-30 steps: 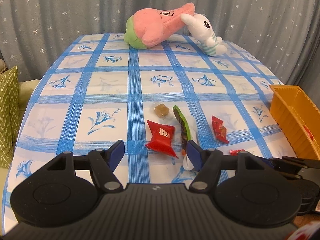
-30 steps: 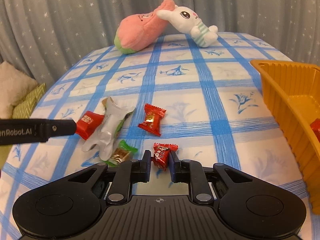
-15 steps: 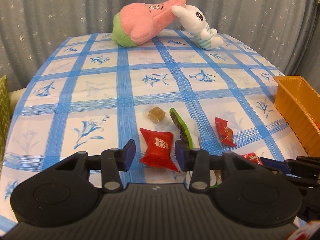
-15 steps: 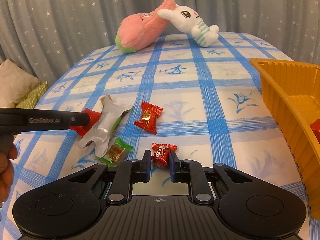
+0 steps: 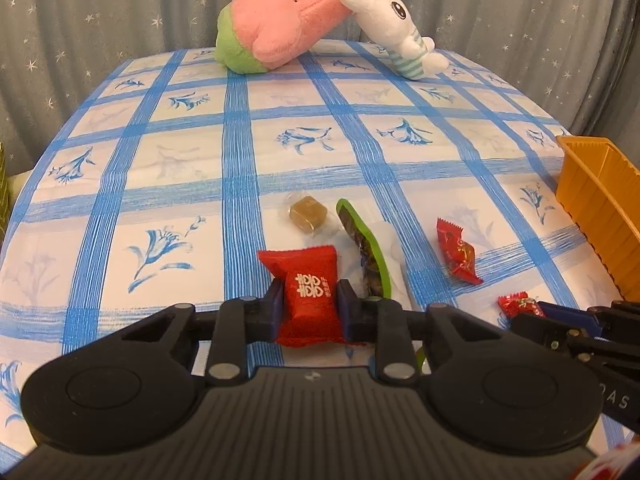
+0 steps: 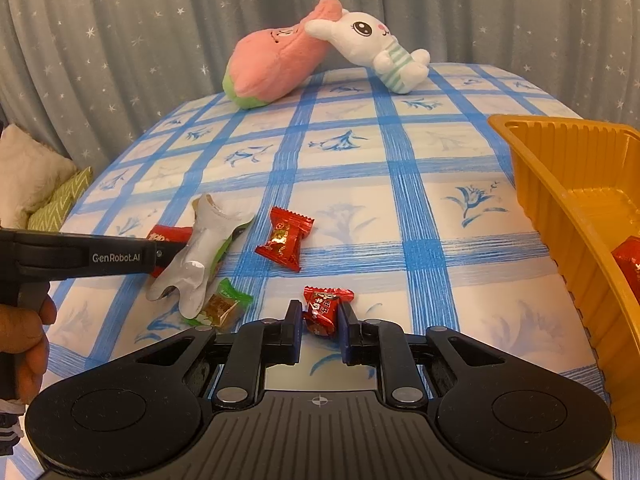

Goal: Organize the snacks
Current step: 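Carry the red candy and red packet over the orange tray with both grippers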

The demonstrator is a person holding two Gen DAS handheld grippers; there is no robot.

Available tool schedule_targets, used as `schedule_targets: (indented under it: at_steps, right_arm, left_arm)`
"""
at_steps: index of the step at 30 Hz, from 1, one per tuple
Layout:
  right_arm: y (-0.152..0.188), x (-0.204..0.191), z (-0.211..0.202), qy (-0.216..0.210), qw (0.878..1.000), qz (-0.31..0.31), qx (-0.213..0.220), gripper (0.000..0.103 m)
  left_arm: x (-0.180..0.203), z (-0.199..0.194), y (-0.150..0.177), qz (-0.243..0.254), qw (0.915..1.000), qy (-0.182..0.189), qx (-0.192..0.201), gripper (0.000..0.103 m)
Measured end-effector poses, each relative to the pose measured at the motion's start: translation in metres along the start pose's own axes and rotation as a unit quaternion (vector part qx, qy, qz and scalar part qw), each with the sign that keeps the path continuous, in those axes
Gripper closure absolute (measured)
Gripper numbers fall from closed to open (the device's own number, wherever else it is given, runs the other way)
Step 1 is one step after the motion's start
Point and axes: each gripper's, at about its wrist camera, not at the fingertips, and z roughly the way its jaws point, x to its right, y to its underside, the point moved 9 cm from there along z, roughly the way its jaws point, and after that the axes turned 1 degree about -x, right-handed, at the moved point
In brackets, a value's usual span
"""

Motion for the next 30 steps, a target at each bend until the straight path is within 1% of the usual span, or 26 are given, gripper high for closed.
schedule_targets:
  at_steps: [3,8,10,13,18,22,30]
  right_arm:
    - [-0.001,0.001,-0.004,0.000,1.000,-0.001,0.002,0.085]
    - [-0.003,0.002,-0.018,0.001,1.000,-0.001,0.008,0.085]
    - [-0.003,0.002,-0.025,0.002,1.000,-0.002,0.011,0.085]
    - [-0.003,0.000,-0.039,0.001,1.000,-0.005,0.013,0.085]
    - [-0.001,-0.004,-0.064,0.000,1.000,-0.012,0.019,0.085]
    - [-0.001,-0.005,-0.088,-0.001,1.000,-0.016,0.026,0.085]
    - [0.000,-0.003,-0.138,-0.003,0.999,-0.019,0.046,0.085]
  left_arm:
    - [-0.001,-0.006,0.002,-0.008,0.9999,-0.007,0.001,0.080]
    - [-0.002,-0.026,0.005,-0.036,0.9992,-0.013,0.012,0.080]
    - [0.002,-0.035,0.008,-0.034,0.9992,-0.014,0.012,0.080]
    - [0.011,-0.051,0.012,-0.024,0.9994,-0.020,0.015,0.080]
    - [0.030,-0.079,0.022,-0.023,0.9992,-0.022,0.022,0.080]
    - [0.046,-0.103,0.030,-0.032,0.9990,-0.015,0.028,0.080]
    - [0.082,-0.155,0.041,-0.045,0.9976,-0.003,0.052,0.080]
